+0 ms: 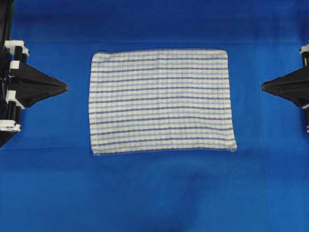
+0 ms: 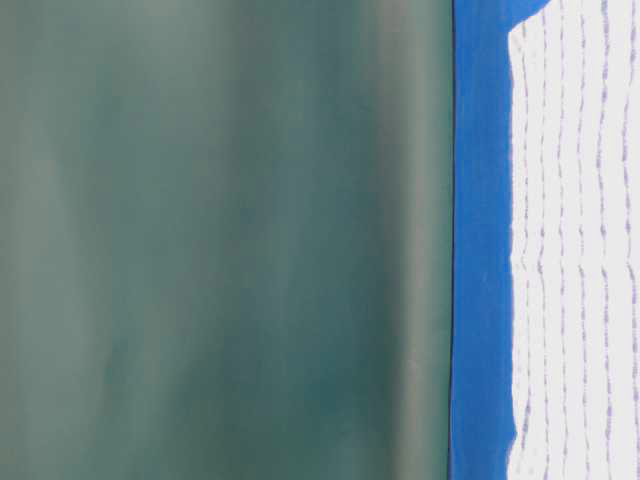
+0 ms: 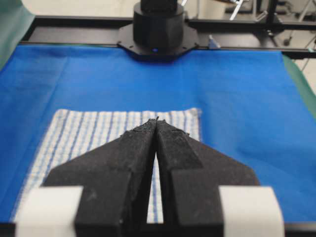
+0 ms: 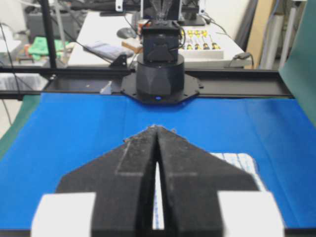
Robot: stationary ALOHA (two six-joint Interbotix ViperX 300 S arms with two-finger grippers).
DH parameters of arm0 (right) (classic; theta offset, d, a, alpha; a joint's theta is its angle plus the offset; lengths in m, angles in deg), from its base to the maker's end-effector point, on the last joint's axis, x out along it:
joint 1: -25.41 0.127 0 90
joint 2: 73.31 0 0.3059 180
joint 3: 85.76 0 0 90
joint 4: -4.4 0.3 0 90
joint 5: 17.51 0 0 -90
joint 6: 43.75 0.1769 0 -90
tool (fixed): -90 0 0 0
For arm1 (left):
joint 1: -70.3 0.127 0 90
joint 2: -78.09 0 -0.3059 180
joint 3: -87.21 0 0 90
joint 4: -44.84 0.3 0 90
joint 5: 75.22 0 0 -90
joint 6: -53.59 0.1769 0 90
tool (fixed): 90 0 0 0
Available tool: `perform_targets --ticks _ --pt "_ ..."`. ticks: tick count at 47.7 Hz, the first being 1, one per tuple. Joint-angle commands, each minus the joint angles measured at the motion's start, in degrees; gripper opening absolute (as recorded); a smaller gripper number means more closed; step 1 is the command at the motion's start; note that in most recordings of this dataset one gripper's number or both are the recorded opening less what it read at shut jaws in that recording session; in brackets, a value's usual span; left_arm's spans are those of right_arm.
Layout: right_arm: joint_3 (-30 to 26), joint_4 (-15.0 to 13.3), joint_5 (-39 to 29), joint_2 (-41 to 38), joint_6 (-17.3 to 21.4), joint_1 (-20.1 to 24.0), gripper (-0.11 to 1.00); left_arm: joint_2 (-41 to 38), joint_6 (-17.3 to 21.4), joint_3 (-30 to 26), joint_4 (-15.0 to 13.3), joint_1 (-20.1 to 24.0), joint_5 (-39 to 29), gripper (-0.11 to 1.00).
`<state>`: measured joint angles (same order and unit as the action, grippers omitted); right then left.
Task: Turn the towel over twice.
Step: 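Move both grippers to the towel's far corners and pinch them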
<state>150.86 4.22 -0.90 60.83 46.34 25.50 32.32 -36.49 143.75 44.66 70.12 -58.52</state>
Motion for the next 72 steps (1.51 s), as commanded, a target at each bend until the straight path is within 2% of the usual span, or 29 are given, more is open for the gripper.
perform_targets --ticks 1,12,31,35,39,43,47,50,55,60,72 --pt "-1.7 0.0 0.1 -0.9 -0.5 -0.8 0.0 -0.4 0.8 -1.1 -0.6 -0.1 0.6 0.0" --pt "-2.0 0.3 -2.6 -2.4 0.2 -5.2 0.0 -1.1 3.2 -1.0 -0.8 0.8 1.0 0.0" --pt "-1.4 1.9 -2.9 -9.8 0.5 -16.3 0.0 -8.1 3.3 -0.1 -0.8 12.3 1.1 0.02" --pt "-1.4 2.4 -2.9 -13.4 0.5 -18.5 0.01 -11.0 3.4 0.3 -0.9 14.2 1.9 0.16" --pt "-1.7 2.7 -2.9 -17.1 0.5 -20.2 0.04 -14.0 3.3 0.5 -0.8 15.9 3.2 0.4" --pt "-2.3 2.8 -2.9 -21.9 0.5 -22.2 0.28 -17.1 3.4 1.0 -0.9 17.4 4.6 0.65" --pt "-3.0 2.8 -2.9 -26.1 0.5 -23.9 0.52 -20.4 3.5 1.4 -0.9 19.0 6.1 0.85" --pt "-3.5 2.8 -2.6 -29.4 0.5 -25.0 0.63 -23.6 3.5 1.8 -0.9 20.7 7.4 0.85" --pt "-4.3 2.8 -1.8 -35.3 0.5 -27.3 0.56 -28.5 3.5 2.5 -0.8 23.7 9.6 0.84" --pt "-4.9 2.9 0.1 -40.4 0.5 -29.1 0.56 -34.0 3.6 3.1 -0.9 26.8 12.1 0.84" --pt "-6.9 2.8 3.3 -51.0 0.4 -30.5 0.56 -44.9 3.7 1.8 -0.8 28.3 17.1 0.84"
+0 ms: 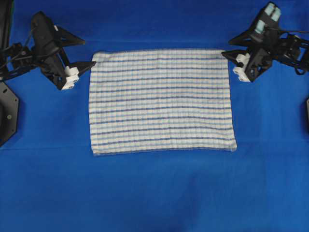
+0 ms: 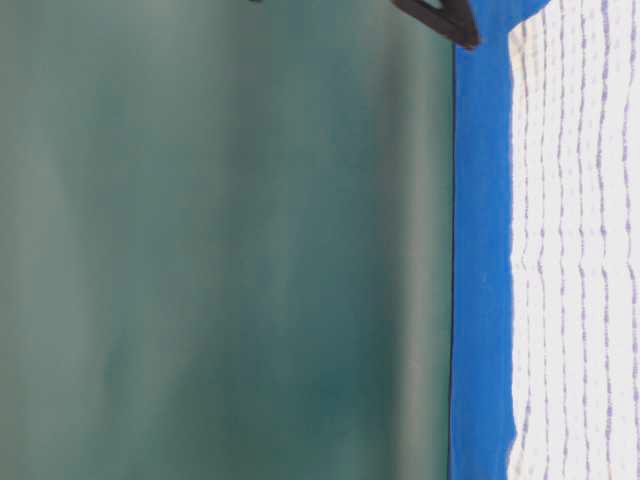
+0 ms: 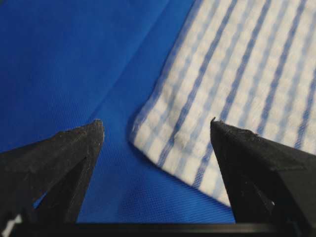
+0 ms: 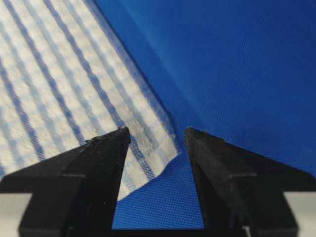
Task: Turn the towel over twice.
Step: 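Move both grippers to the towel's far corners and pinch them, then lift the far corners with both grippers and pull them toward the near edge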
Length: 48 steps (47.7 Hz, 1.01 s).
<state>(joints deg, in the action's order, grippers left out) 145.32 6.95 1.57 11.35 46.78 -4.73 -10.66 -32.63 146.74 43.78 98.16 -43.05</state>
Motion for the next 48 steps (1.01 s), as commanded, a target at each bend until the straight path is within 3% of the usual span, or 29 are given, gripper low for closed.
perform_targets --ticks 1,10,19,23,29,33,48 --pt "-1.7 0.2 0.9 -2.1 0.0 -0.4 0.56 -2.6 -0.2 -1.3 0.1 0.3 2.0 0.84" --pt "-3.0 0.2 1.1 -6.2 0.1 -1.3 0.56 -8.9 -0.2 -3.2 0.0 1.2 3.3 0.84" --pt "-3.0 0.2 1.8 -6.9 -0.1 -1.6 0.52 -12.5 -0.3 -4.2 0.0 2.5 1.4 0.76" --pt "-2.8 0.1 1.8 -6.9 -0.2 -1.6 0.4 -13.2 -0.3 -4.5 0.0 3.5 -0.1 0.56" --pt "-2.7 -0.1 1.6 -6.9 -0.2 -1.6 0.06 -14.0 -0.3 -5.2 0.0 4.7 -1.8 0.21" --pt "-2.5 -0.1 1.7 -6.8 -0.2 -1.7 0.05 -14.2 -0.2 -5.8 0.0 4.7 -2.7 0.03" --pt "-3.0 -0.1 1.8 -5.6 -0.2 -3.3 0.05 -11.3 -0.3 -6.8 0.0 5.0 -3.5 0.02"
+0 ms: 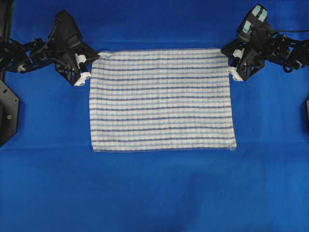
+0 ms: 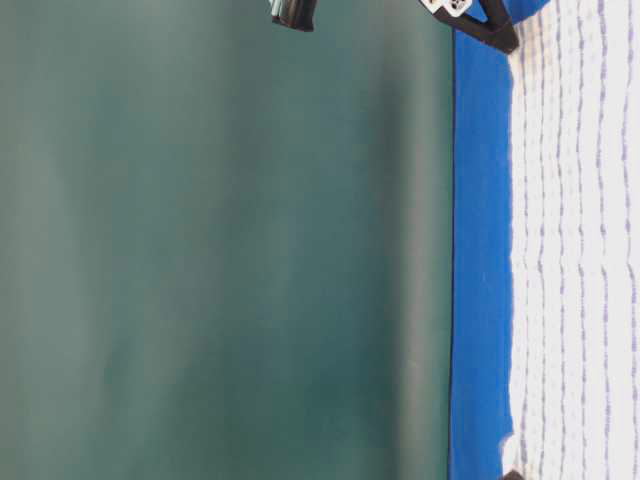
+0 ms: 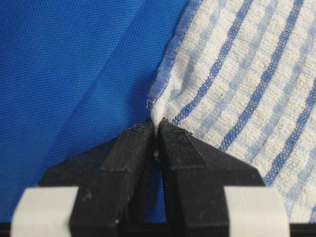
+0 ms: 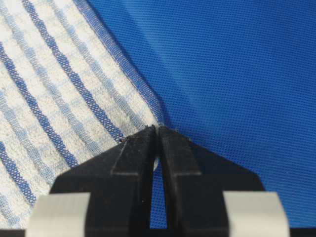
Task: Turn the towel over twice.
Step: 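Lift the far corners with both grippers and pull them toward the near edge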
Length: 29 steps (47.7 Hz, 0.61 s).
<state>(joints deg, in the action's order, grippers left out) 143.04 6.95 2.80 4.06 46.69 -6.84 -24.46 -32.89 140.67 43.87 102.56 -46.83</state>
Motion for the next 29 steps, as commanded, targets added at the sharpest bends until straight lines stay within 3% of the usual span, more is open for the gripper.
perform_targets --ticks 1,18,29 --pt "-0.7 -0.1 0.5 1.8 -0.1 -1.6 0.05 3.2 0.0 -0.8 -0.1 0.7 0.2 0.02" --pt "-4.1 -0.6 -2.8 9.7 -2.3 -8.1 0.05 14.1 0.2 -4.5 -0.1 6.1 -5.7 0.02" --pt "-8.8 -1.3 -8.6 15.8 -4.9 -9.3 0.05 21.1 0.3 -7.6 -0.1 8.0 -6.2 0.02"
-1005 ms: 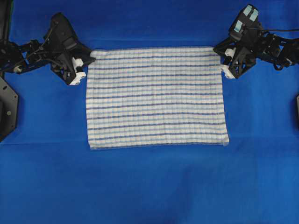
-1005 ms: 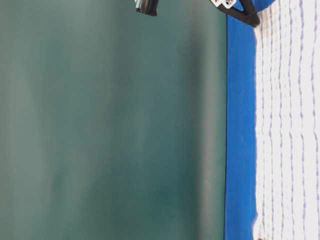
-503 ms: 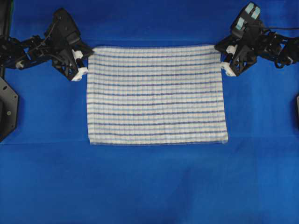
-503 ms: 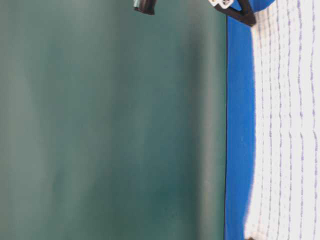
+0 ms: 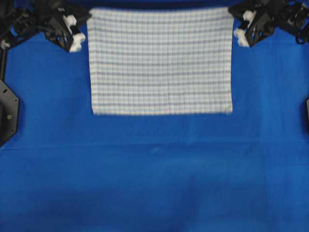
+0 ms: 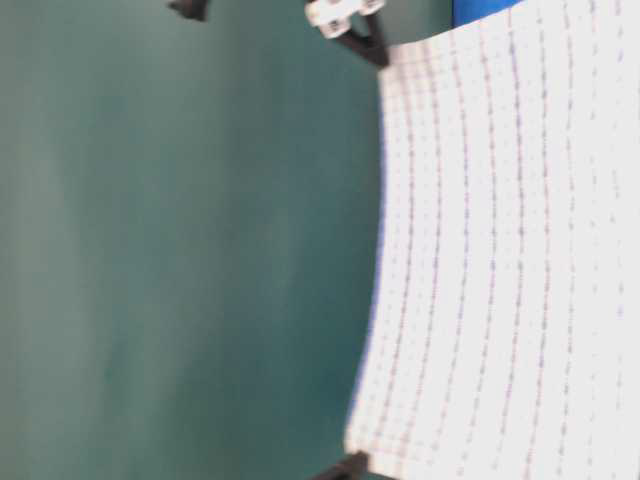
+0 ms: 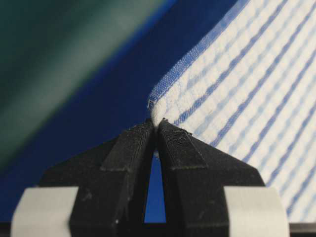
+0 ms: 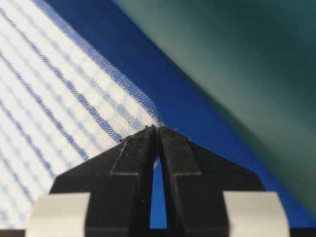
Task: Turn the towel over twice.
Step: 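Lift the far corners with both grippers and pull them toward the near edge, then lay the far edge down at the near edge and release both grippers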
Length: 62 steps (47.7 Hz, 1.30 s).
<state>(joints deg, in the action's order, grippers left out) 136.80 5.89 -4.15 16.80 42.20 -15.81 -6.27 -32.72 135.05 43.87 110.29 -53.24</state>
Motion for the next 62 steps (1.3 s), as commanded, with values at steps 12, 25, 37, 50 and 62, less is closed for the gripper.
perform_targets --ticks 12,25,37,50,62 --pt "-6.9 -0.8 -9.8 11.5 -2.3 -0.4 0.05 10.1 1.9 -3.2 -0.1 0.2 0.4 0.02" --pt "-9.9 -2.6 -17.2 19.2 -2.3 0.0 0.05 17.9 2.2 -1.8 -0.1 -1.8 0.6 0.02" --pt "-7.8 -2.5 -22.2 25.8 -1.8 4.7 0.05 24.5 1.8 2.0 -0.1 -7.6 0.2 0.02" --pt "-3.8 -0.4 -27.9 28.7 0.6 15.1 0.05 28.9 1.3 6.3 -0.1 -15.6 -4.6 0.02" --pt "1.1 0.1 -27.8 28.5 6.4 25.7 0.05 28.7 0.2 8.9 -0.1 -25.8 -9.9 0.02"
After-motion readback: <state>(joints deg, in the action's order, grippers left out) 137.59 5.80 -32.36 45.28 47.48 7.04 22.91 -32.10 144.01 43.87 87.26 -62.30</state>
